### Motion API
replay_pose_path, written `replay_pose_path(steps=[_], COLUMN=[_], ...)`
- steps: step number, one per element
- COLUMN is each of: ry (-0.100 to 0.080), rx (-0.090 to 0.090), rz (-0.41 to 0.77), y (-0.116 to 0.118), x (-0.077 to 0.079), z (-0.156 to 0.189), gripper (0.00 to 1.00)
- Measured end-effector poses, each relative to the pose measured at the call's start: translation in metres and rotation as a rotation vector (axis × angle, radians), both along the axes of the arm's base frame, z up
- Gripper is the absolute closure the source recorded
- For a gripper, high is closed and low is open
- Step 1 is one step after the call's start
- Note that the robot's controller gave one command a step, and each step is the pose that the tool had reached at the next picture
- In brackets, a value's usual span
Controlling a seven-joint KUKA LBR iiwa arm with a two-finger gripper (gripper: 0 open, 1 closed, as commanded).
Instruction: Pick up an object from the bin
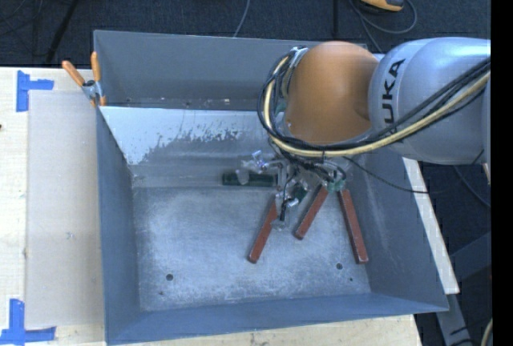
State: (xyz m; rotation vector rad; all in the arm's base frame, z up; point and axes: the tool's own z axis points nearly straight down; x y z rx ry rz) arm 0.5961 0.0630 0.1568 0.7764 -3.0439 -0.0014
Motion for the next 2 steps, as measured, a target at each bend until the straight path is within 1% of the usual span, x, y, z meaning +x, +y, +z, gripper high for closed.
replay_pose_path(steps=[1, 2], ry=[0.005, 0.000], rx=[0.000, 0.001], rz=[0.313, 0.310], y=[-0.0201, -0.0200], x=[-0.0289, -0.0272], z=[-0.0893, -0.0870], gripper=[0.00, 1.00])
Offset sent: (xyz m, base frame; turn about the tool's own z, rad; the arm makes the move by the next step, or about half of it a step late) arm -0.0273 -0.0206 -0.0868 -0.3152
